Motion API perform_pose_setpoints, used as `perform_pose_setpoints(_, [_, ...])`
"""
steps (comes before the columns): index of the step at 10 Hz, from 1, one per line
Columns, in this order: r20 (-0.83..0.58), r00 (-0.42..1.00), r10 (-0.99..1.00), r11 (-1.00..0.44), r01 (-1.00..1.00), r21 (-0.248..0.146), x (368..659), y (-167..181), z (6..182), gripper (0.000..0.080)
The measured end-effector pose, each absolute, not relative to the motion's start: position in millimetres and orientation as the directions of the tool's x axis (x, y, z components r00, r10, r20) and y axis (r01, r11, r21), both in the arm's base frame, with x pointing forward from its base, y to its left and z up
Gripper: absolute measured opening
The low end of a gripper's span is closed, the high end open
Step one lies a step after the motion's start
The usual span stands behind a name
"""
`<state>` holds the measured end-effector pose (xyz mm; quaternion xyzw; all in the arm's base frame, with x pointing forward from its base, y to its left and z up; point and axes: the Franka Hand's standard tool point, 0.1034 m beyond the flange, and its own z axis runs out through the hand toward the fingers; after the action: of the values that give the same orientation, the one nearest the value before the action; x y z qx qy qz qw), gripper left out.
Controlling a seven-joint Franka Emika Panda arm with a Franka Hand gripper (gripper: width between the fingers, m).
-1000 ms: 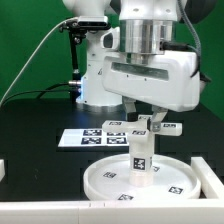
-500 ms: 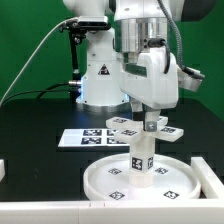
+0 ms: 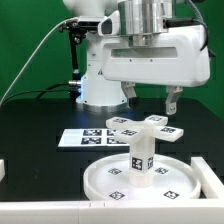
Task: Assemble round table
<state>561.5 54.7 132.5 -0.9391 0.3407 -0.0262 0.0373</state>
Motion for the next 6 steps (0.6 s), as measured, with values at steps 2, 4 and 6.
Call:
perform_pose_setpoints(2, [0.039, 0.828, -0.559, -0.828, -0.555, -0.085, 560.9, 55.9, 131.1, 0.0649])
perform_pose_setpoints(4, [0.056, 0.94, -0.336, -0.941, -0.333, -0.063, 560.8, 53.2, 129.5, 0.0649])
perform_pose_setpoints(6, [0.066, 0.997, -0.044, -0.999, -0.043, -0.025, 565.9, 47.6, 124.2, 0.0649])
